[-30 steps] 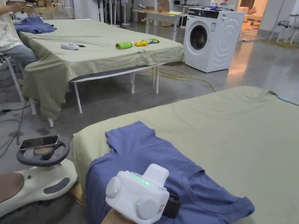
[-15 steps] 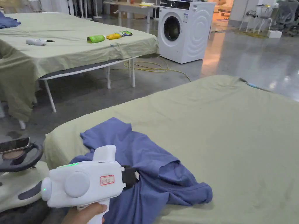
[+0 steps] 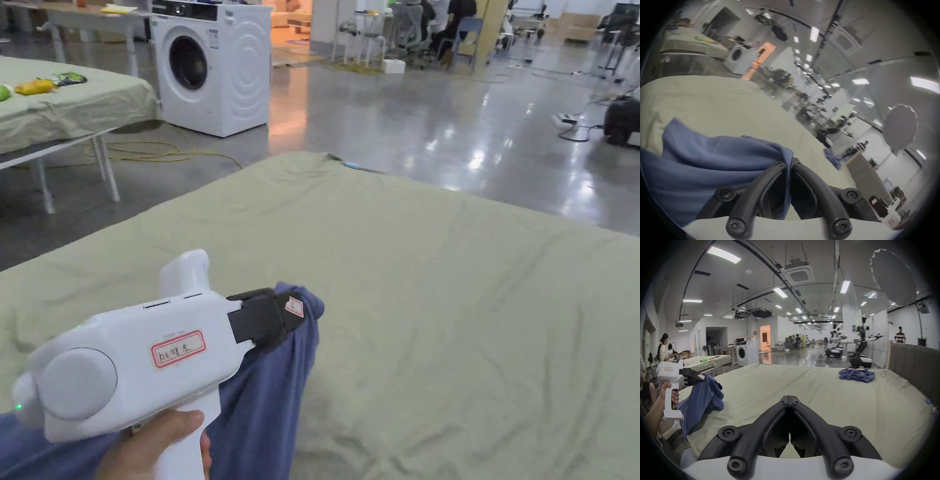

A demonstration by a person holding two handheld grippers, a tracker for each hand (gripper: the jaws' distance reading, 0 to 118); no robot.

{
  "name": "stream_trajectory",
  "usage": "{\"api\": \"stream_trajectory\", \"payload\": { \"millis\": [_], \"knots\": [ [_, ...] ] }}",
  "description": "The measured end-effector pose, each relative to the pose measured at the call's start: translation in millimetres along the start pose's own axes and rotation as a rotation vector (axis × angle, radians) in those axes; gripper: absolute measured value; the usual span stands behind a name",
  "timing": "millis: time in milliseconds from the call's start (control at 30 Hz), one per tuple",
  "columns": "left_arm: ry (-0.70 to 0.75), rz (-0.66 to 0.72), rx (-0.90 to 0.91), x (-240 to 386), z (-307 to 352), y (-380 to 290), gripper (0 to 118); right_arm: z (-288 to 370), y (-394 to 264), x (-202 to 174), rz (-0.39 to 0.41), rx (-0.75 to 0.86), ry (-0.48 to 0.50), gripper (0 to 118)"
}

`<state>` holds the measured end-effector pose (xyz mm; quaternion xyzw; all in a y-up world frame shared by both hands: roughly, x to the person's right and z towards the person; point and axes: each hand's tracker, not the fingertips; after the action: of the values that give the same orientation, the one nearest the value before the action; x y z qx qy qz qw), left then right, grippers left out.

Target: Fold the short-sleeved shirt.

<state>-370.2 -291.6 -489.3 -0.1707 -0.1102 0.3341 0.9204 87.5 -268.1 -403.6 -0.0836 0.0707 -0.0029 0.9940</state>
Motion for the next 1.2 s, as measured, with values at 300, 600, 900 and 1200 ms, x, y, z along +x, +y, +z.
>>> {"api": "stream_trajectory", "payload": {
  "millis": [300, 600, 900, 1200],
  "knots": [
    [-0.479, -0.134, -0.268, 195, -107, -101, 4, 91, 6, 101, -0.035, 0.060, -0.345, 2],
    [-0.640, -0.409, -0.716, 304, -129, -288, 4, 137, -11, 157, -0.099, 0.034, -0.522, 2],
    [-0.453, -0.460, -0.862, 275, -149, -348, 25, 121, -29, 161, -0.144, -0.052, -0.469, 2],
    [-0.283, -0.503, -0.435, 212, -26, -213, 62, 74, -26, 131, -0.156, -0.043, -0.291, 2]
  ]
}}
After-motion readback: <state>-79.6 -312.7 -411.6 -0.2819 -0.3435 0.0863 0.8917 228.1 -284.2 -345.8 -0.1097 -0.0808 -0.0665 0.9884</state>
